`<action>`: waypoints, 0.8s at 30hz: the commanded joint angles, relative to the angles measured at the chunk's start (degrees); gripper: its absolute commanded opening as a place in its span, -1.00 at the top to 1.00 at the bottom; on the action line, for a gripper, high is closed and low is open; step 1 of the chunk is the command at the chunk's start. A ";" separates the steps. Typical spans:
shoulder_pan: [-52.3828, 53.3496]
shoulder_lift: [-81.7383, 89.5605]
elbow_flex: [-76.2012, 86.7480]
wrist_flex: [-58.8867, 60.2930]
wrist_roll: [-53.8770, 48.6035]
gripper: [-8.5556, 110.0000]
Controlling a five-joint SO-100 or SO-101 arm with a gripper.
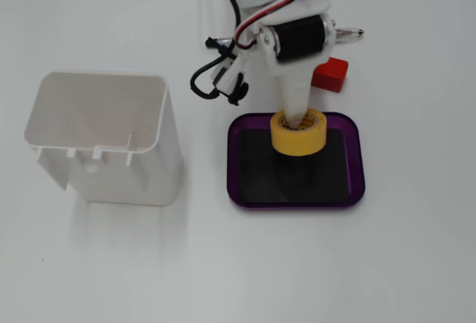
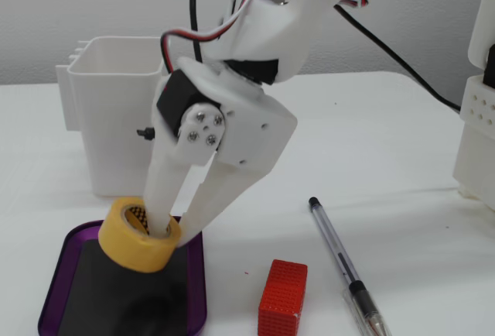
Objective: Pick up the yellow tape and place it in the box.
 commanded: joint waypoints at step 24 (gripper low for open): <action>0.00 47.37 -1.85 41.66 13.45 0.70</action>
